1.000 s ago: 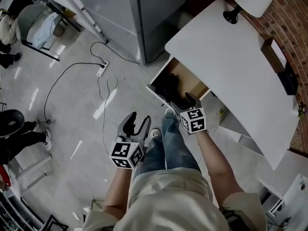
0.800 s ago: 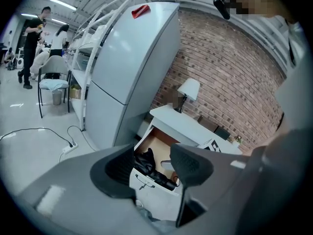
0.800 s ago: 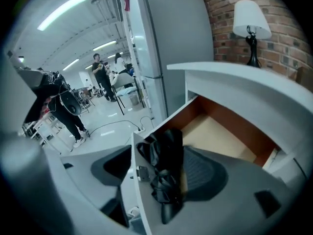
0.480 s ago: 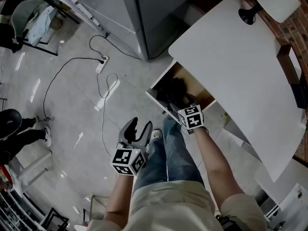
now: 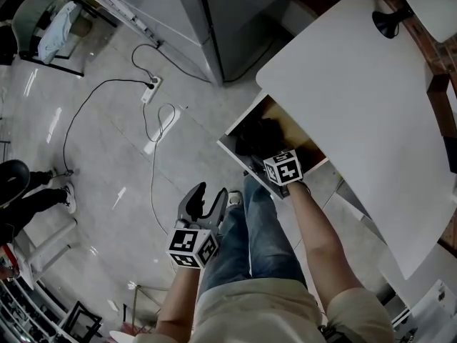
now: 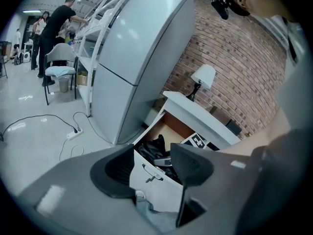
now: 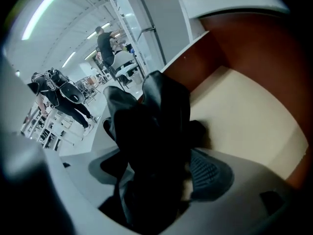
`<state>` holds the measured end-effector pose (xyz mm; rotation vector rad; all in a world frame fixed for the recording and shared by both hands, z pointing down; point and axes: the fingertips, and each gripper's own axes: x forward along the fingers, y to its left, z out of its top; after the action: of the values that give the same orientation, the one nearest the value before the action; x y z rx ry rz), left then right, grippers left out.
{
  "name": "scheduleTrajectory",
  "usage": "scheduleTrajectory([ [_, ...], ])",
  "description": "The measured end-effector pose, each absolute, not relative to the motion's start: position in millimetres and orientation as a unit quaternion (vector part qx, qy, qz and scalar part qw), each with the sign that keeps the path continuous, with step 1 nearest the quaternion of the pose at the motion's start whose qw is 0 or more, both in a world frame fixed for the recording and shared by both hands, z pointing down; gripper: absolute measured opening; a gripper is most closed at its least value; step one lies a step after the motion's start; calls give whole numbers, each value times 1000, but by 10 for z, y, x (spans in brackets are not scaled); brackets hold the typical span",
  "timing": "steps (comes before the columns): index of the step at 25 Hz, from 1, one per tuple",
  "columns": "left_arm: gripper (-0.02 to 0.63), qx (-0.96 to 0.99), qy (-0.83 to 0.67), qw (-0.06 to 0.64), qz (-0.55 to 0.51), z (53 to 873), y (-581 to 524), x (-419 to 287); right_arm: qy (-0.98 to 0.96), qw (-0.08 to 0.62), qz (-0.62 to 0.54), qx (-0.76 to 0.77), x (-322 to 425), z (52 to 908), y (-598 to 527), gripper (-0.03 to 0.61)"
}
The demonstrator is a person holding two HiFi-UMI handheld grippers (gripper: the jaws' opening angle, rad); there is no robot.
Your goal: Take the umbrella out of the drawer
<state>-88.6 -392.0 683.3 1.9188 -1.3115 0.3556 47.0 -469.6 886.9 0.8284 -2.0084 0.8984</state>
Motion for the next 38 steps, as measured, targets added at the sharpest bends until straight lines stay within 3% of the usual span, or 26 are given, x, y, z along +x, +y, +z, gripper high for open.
scheduleTrajectory([
  [11,218,743,-520,394,151,7001,-3938,-887,-788,389,394,268,402,9112,-4682,367],
  [20,218,738,-523,399,149,7073,-3929,-931,-788,374,426,240,357,9154,-4638,309],
  [26,218,742,-521,396,144,6976,-3911,-1030,-782,423,381,253,331,9119,-4621,241],
  [30,218,746,-522,392,137,6883,-3849,-1133,-780,449,334,280,371,9012,-4617,232],
  [38,218,768,-514,360,128,6587,-3626,-1265,-774,397,332,364,440,8369,-4564,233],
])
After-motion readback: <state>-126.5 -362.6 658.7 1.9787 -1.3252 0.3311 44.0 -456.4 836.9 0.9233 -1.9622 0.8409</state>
